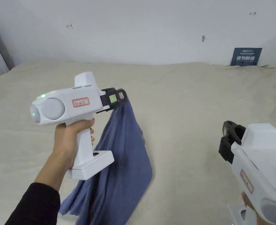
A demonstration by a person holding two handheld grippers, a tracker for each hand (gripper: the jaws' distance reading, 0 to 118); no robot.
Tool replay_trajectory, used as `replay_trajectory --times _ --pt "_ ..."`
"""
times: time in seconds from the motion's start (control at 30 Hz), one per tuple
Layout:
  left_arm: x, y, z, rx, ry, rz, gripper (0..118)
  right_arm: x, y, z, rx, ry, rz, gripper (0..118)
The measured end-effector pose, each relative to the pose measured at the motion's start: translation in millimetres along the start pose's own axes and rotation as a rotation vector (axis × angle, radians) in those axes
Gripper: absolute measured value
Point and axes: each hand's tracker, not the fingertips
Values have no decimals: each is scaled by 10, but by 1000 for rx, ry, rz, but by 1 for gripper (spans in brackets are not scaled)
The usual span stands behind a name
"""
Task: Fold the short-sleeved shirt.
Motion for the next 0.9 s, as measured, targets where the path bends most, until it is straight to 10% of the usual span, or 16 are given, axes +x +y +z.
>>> replay_trajectory --times 0.4,0.9 --pt "1093 -24 -607 -60 -175 -188 0 332 31 171 37 -129 -20 0" --pt "1331 -1597 -1512 -446 -226 -355 0 449 -139 102 -10 -205 -37 0"
